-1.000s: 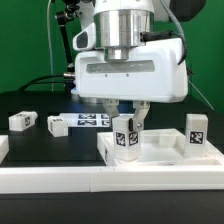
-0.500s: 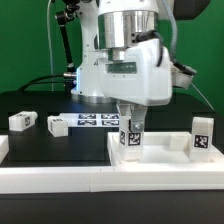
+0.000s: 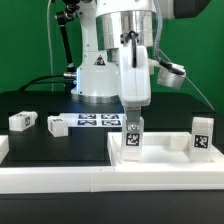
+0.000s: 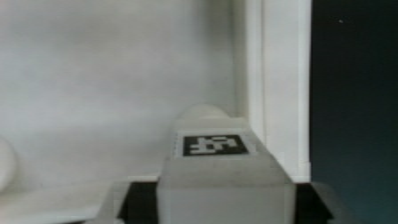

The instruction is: Assemble square table

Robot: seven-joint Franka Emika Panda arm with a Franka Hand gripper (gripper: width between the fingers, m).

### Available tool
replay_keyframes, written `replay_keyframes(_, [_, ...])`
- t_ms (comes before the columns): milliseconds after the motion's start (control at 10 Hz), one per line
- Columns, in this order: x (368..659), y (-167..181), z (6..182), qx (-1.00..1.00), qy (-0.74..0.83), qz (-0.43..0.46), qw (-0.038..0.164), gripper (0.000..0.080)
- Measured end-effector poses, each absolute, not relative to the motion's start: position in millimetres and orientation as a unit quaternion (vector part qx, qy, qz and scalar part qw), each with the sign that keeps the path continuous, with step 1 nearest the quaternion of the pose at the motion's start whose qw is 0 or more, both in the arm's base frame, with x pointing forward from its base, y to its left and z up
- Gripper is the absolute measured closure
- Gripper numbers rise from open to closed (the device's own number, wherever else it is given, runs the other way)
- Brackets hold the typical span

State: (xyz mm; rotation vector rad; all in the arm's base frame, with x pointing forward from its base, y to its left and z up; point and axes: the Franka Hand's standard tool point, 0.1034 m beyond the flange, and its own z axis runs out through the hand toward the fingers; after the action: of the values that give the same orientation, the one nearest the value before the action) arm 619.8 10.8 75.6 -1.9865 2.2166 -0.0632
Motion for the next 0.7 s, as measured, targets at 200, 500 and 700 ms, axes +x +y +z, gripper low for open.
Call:
replay_keyframes(200, [619.1,11.7,74.8,-0.687,0.722,-0.022,0.081,0.0341])
replay_keyframes(500, [619.9,19.3,75.2,-0.749,0.657,-0.029,0.079,0.0162])
replay_keyframes(700, [621.6,16.8,75.5,-0.787,0.61,-0.043,0.081,0.0152])
